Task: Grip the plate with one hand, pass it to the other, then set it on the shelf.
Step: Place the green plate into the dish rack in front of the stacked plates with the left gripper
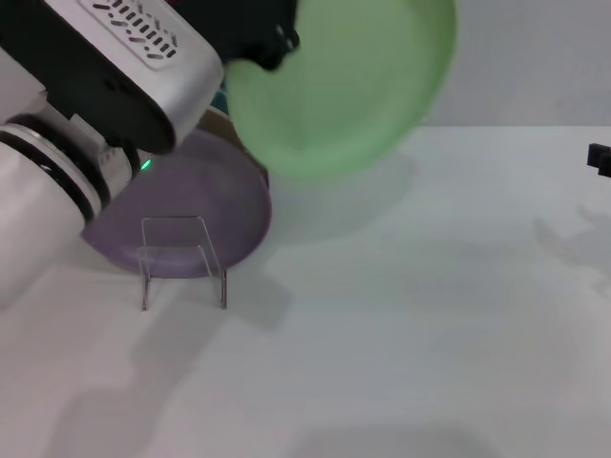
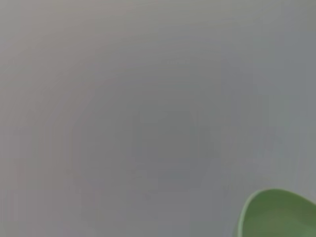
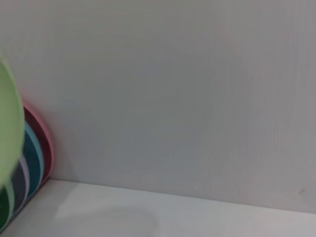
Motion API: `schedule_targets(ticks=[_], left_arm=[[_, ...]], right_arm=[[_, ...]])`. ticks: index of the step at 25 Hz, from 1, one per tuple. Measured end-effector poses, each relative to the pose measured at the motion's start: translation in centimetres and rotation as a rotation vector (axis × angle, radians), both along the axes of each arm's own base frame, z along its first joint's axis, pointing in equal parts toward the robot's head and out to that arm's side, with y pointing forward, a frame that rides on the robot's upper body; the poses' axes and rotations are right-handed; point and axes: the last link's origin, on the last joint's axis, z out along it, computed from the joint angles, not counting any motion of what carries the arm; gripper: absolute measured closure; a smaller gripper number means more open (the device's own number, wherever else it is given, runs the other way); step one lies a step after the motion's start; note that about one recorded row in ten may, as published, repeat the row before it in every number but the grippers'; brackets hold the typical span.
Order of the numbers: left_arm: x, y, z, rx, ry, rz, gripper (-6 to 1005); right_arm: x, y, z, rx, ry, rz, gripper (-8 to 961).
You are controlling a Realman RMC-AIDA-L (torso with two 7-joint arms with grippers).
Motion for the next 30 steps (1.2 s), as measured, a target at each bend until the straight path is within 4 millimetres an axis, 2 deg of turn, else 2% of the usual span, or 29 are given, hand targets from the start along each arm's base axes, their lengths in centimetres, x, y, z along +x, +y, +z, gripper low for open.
schedule_targets(ticks=[4, 5, 7, 9, 12, 18, 21, 25, 30], left_arm=[[0.0, -0.4, -0.1, 0.198, 0.007, -0.004, 940], [0.0, -0.4, -0.1, 0.198, 0.007, -0.004, 940], [-0.7, -1.2, -0.6, 0.343, -0.010, -0.066, 940], [-1.2, -1.6, -0.6, 0.365, -0.051, -0.108, 939], [-3.3, -2.4, 0.0, 0.339, -0.191, -0.198, 939], [-10.0, -2.6, 1.8, 0.196, -0.396, -0.312, 939], [-13.1, -2.1, 2.1, 0.163, -0.385, -0.356, 941], [-16.2, -1.8, 2.0, 0.151, -0.328, -0.387, 942], [-17.5, -1.9, 1.9, 0.136, -0.278, -0.375, 942]], right_arm=[[0.1, 0.1, 0.0, 0.000, 0.002, -0.001, 244], [0.1, 0.1, 0.0, 0.000, 0.002, -0.003, 245], [0.2, 0.1, 0.1, 0.000, 0.002, -0.004, 245], [0.2, 0.1, 0.1, -0.001, 0.002, -0.005, 245], [0.2, 0.1, 0.0, -0.004, 0.003, -0.006, 245], [0.1, 0.0, -0.1, -0.013, 0.021, -0.002, 245], [-0.1, 0.0, -0.2, -0.018, 0.034, 0.004, 244], [-0.4, 0.2, -0.4, -0.027, 0.038, 0.015, 244], [-0.8, 0.3, -0.6, -0.039, 0.041, 0.026, 244]])
